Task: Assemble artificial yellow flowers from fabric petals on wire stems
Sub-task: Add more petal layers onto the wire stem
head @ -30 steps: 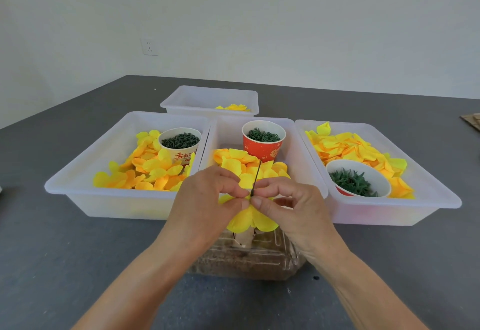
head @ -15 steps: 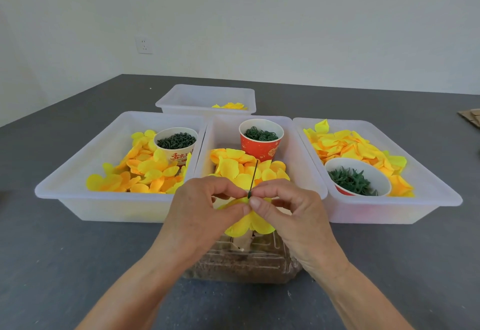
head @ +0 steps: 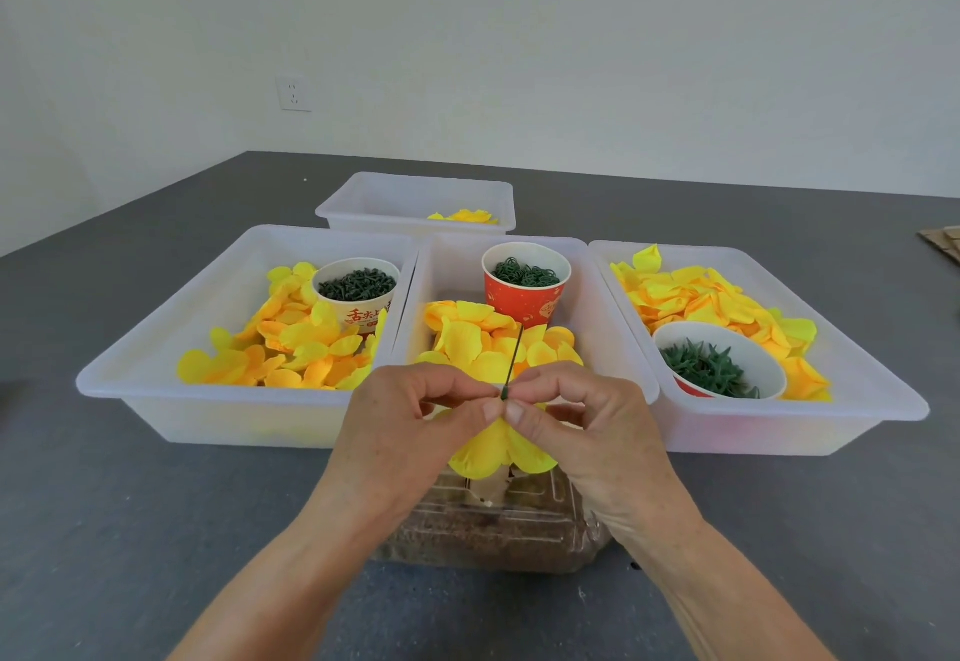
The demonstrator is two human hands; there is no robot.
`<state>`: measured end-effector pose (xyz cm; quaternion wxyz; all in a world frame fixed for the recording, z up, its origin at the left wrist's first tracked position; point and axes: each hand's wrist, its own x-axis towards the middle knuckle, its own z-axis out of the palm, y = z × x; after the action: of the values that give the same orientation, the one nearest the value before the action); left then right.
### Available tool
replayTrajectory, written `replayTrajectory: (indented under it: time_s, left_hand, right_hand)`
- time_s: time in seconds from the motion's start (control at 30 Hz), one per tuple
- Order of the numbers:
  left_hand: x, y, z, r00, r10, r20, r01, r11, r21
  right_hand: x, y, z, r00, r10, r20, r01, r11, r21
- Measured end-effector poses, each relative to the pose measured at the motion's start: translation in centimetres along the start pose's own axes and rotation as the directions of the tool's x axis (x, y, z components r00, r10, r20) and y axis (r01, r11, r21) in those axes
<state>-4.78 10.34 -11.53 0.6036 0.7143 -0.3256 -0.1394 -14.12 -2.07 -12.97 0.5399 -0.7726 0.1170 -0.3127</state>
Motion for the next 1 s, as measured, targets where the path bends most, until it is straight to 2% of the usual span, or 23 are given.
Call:
replayTrajectory:
  time_s: [0.23,0.47,0.77,1.0]
  left_hand:
    - [-0.1,-0.4,0.5,0.999,0.002,-0.039,-0.003,1.0,-0.024]
    - [0.1,-0.7,0.7,0.995,0.066,-0.074,-0.059,0.995,0.084]
    - [-0.1,-0.1,0.4,0.997,0.043,-0.063,-0.043,0.999,-0.001]
    - [0.3,-0.1,0.6,0.998,-0.019,-0.057,0.017,1.0,-0.022]
  right_hand:
    - [0.0,0.1,-0.2,0.999,0.045,0.022,-0.048,0.99,0.132]
    - [0.1,-0.1,-0.3,0.998,0.062,0.008,-0.062,0.997,0.055]
    - [0.5,0.5,-0.8,0.988,0.141,0.06,-0.151,0.962,0.227]
    - [0.9,1.0,-1.3,0.98,0.168,0.109,-0.19,0.953,0.235]
